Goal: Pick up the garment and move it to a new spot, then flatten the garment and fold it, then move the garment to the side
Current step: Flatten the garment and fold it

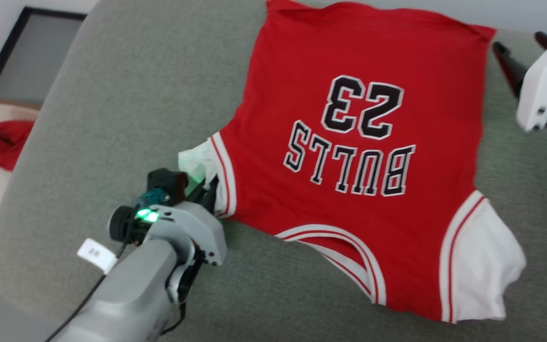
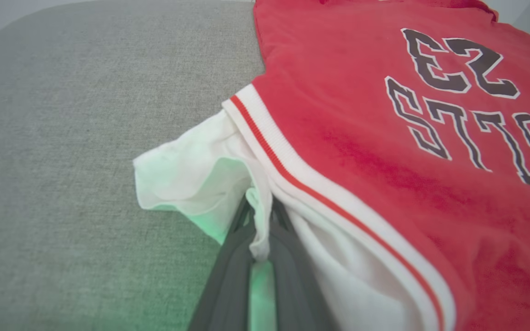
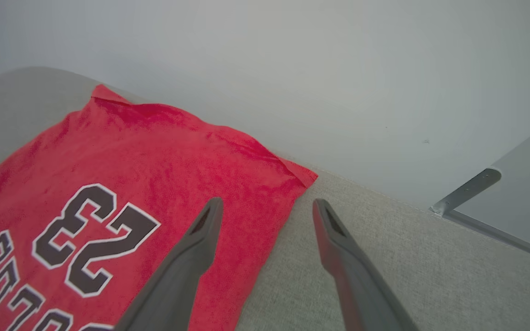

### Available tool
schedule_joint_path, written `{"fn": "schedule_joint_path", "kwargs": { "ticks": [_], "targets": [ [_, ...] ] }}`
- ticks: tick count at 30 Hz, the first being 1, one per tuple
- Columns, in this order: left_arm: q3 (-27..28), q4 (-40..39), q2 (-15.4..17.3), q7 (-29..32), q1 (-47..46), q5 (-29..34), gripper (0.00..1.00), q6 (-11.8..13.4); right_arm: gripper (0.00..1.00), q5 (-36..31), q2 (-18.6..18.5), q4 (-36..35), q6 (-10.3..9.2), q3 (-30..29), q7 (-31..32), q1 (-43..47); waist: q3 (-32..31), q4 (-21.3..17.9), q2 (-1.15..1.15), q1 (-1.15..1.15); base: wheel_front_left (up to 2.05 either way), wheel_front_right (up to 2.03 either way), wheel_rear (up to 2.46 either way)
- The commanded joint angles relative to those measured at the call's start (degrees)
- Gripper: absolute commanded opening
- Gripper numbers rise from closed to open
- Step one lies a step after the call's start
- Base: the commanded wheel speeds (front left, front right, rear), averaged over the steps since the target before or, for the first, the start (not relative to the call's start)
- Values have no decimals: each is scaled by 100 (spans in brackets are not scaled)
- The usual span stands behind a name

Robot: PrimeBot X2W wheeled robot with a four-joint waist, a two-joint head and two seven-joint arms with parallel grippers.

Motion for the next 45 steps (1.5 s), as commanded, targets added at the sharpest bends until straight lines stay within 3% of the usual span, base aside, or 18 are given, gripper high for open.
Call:
{"fn": "schedule_joint_path", "kwargs": {
  "ticks": [1, 12, 21, 22, 23, 24, 36, 40, 45],
  "targets": [
    [3, 51, -91, -12, -98, 70, 0, -54, 100, 28, -41, 363, -1, 18, 225, -320, 224, 264, 0, 0, 0, 0, 0],
    [164, 292, -689, -2, -404, 336, 0, -322, 100, -640, -36, 2679, -1, -549, 1457, -1832, 643, 768, 0, 0, 0, 0, 0],
    [358, 579, -1057, 1, -542, 595, 0, -519, 100, -1429, 178, 3849, -1, -1277, 1550, -2137, 795, 1030, 0, 0, 0, 0, 0],
    [383, 613, -1079, 2, -545, 623, 0, -550, 79, -1491, 203, 3916, -1, -1323, 1521, -2144, 796, 1045, 0, 0, 0, 0, 0],
    [407, 643, -1094, 2, -545, 643, 0, -567, 33, -1560, 225, 3975, -1, -1360, 1484, -2154, 794, 1056, 0, 0, 0, 0, 0],
    [435, 675, -1107, 2, -541, 665, 0, -589, 0, -1628, 258, 4018, 0, -1385, 1436, -2155, 792, 1061, 0, 0, 0, 0, 0],
    [828, 1042, -1064, 3, -439, 895, 0, -707, 0, -1830, 446, 4174, -2, -1572, 1060, -2375, 565, 796, 0, 0, 0, 0, 0],
    [943, 1154, -964, 3, -360, 952, 0, -731, 0, -1550, 635, 4070, -2, -1359, 971, -2320, 393, 606, 0, 0, 0, 0, 0],
    [1062, 1253, -825, 2, -264, 989, 0, -744, 0, -1012, 730, 3663, -2, -689, 956, -1972, 153, 365, 0, 0, 0, 0, 0]
  ]
}}
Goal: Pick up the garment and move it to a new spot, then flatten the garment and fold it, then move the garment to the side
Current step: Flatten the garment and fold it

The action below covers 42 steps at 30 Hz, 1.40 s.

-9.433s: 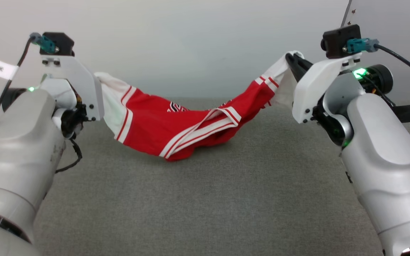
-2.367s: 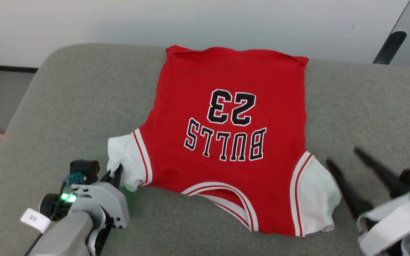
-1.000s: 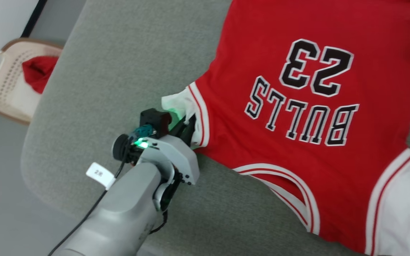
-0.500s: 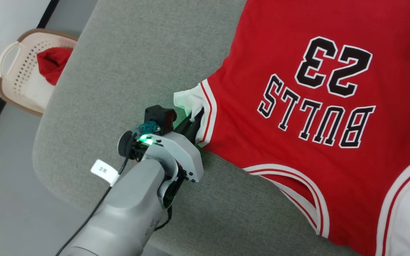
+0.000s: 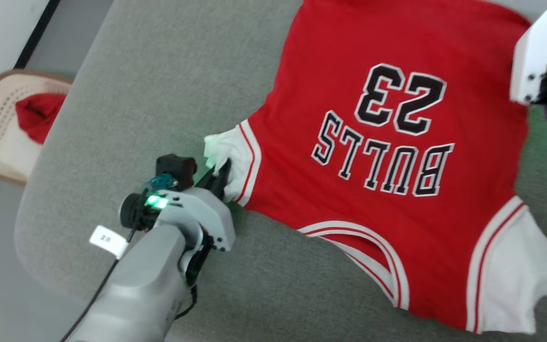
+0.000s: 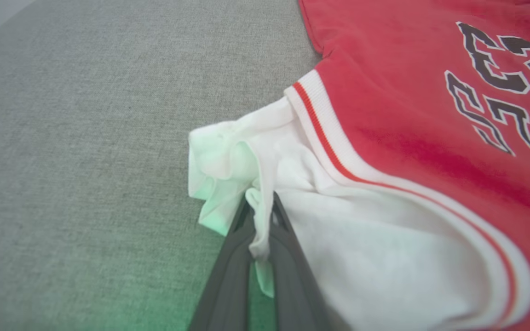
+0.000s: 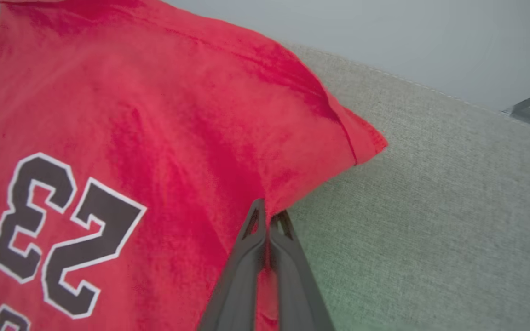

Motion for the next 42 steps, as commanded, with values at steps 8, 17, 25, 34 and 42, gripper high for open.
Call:
{"fn": "schedule_joint_path", "kwargs": {
  "ticks": [8, 17, 25, 34, 42],
  "targets": [
    [124, 157, 237, 14, 253, 56, 0, -22, 0, 1696, -445, -1900, -1, 1093, 491, 1360, -534, -483, 0, 0, 0, 0, 0],
    [174, 204, 356, 14, 421, 66, 0, -40, 0, 2765, -1158, -4597, -1, 702, 1154, 3598, -795, -663, 0, 0, 0, 0, 0],
    [167, 193, 426, 14, 505, 77, 0, -52, 0, 2484, -662, -6276, -1, -457, 1665, 5668, -899, -711, 0, 0, 0, 0, 0],
    [142, 154, 450, 14, 536, 67, 0, -52, 0, 1998, 213, -7370, -1, -1058, 2095, 7107, -876, -738, 0, 0, 0, 0, 0],
    [158, 115, 470, 14, 560, 27, 0, -24, 9, 1698, 391, -7393, -2, -1051, 1922, 7279, -840, -791, 0, 0, 0, 0, 0]
  ]
}}
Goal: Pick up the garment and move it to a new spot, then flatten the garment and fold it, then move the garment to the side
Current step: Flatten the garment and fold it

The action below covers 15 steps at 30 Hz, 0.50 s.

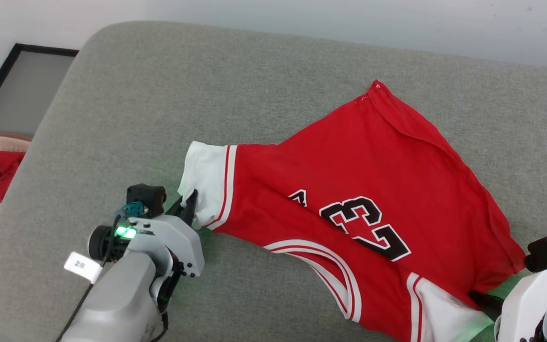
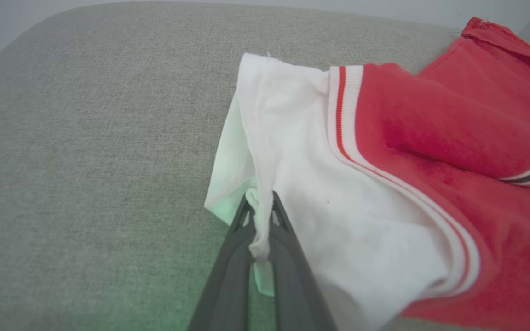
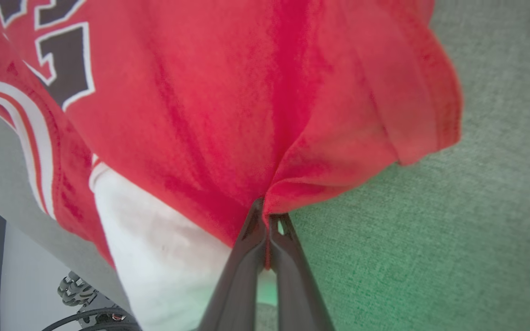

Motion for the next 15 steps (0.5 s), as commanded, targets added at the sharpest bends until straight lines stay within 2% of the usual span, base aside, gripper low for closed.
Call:
{"fn": "schedule_joint_path", "kwargs": {
  "ticks": [1, 2, 3, 10, 15],
  "targets": [
    [13, -17, 26, 6, 52, -23, 0, 18, 20, -72, -2, 51, -2, 6, -86, -7, 3, -16, 0, 0, 0, 0, 0],
    [12, -18, 25, 6, 58, -25, 0, 18, 82, -99, -28, 45, -2, 45, -136, -33, 3, -22, 0, 0, 0, 0, 0],
    [13, -18, 25, 6, 66, -29, 0, 20, 100, -120, -54, 45, -2, 80, -183, -49, -1, -28, 0, 0, 0, 0, 0],
    [28, -33, 55, 6, 133, -47, 0, 45, 100, 9, -291, -273, -1, 329, -479, 55, -67, -71, 0, 0, 0, 0, 0],
    [22, -48, 75, 6, 183, -53, 0, 41, 100, 138, -465, -825, -1, 343, -781, 224, -144, -79, 0, 0, 0, 0, 0]
  ]
}}
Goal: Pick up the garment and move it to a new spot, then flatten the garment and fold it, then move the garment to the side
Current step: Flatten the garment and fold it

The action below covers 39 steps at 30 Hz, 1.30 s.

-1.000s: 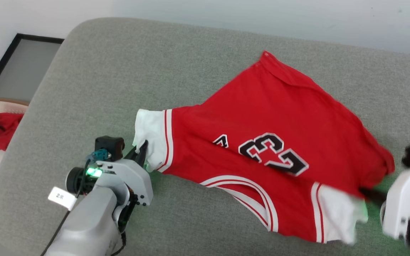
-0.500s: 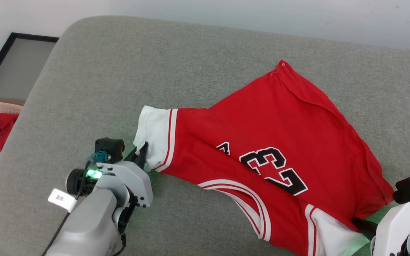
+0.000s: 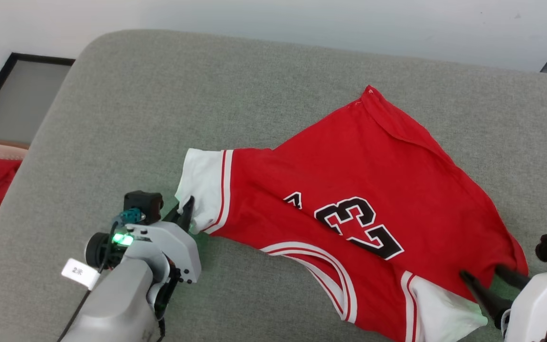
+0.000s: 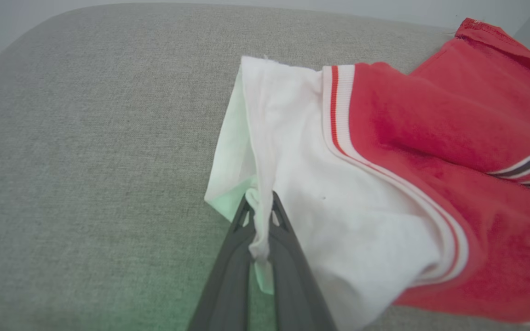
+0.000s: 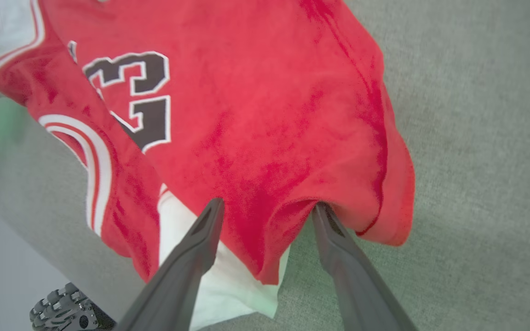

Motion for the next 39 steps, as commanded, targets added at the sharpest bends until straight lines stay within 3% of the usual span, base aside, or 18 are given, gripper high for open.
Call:
{"fn": "schedule_joint_path", "kwargs": {
  "ticks": [1, 4, 8, 13, 18, 23, 30, 39],
  "targets": [
    [7, -15, 24, 6, 53, -36, 0, 15, 100, 82, -8, -102, 0, -14, -62, 43, -23, -2, 0, 0, 0, 0, 0],
    [-3, -16, 24, 6, 81, -44, 0, 25, 100, -21, -177, -537, 0, 87, -328, -202, -65, -4, 0, 0, 0, 0, 0],
    [-26, -20, -11, 11, 65, -44, 0, 23, 100, -157, -322, -609, 0, 255, -572, -602, -82, 37, 0, 0, 0, 0, 0],
    [-92, -27, -111, 21, -21, -20, 0, 12, 100, -527, -695, -209, -1, 684, -1349, -1598, -67, 202, 0, 0, 0, 0, 0],
    [-155, -38, -273, 8, -137, 10, 0, -11, 100, -648, -926, 853, 0, 1132, -2068, -2618, -7, 431, 0, 0, 0, 0, 0],
    [-208, 0, -478, 5, -283, -5, 0, -59, 100, -578, -1136, 2116, 0, 1734, -2235, -3676, 99, 681, 0, 0, 0, 0, 0],
    [-255, 46, -746, -1, -470, 33, 0, -115, 100, -314, -1182, 3976, 0, 2595, -1678, -5081, 300, 992, 0, 0, 0, 0, 0],
    [-208, -14, -997, 0, -624, 78, 0, -180, 100, -24, -1019, 5908, -1, 3238, -829, -6331, 612, 1394, 0, 0, 0, 0, 0]
  ]
}}
